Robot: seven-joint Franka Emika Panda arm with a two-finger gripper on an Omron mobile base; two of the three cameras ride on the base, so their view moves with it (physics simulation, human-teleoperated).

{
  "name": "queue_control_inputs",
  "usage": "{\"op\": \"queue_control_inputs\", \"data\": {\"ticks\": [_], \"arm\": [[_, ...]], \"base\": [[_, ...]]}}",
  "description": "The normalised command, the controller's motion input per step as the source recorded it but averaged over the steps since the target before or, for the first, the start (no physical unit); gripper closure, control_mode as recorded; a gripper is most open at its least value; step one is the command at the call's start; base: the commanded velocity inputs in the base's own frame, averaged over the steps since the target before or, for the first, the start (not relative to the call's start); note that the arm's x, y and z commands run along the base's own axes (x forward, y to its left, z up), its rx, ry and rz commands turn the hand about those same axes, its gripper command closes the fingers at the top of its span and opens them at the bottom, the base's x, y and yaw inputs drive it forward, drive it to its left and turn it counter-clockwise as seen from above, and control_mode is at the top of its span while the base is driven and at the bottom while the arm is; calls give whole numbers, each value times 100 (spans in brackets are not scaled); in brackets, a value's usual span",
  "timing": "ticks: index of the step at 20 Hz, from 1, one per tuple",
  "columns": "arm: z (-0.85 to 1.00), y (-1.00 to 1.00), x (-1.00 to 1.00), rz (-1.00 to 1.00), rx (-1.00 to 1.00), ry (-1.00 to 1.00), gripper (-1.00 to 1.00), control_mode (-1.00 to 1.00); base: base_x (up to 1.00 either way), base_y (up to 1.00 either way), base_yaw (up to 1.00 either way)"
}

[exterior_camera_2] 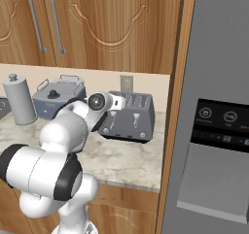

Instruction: Start the toaster. Once the lever pops up, take the bread to the plate on the dining counter.

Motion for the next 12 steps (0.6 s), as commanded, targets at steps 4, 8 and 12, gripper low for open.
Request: {"op": "queue_control_inputs", "data": {"ticks": [4,8,12], "arm": [[0,0,0,0,0,0,-100,-100],[0,0,0,0,0,0,-100,-100],[0,0,0,0,0,0,-100,-100]], "base": [[0,0,0],[0,0,0],[0,0,0]]}}
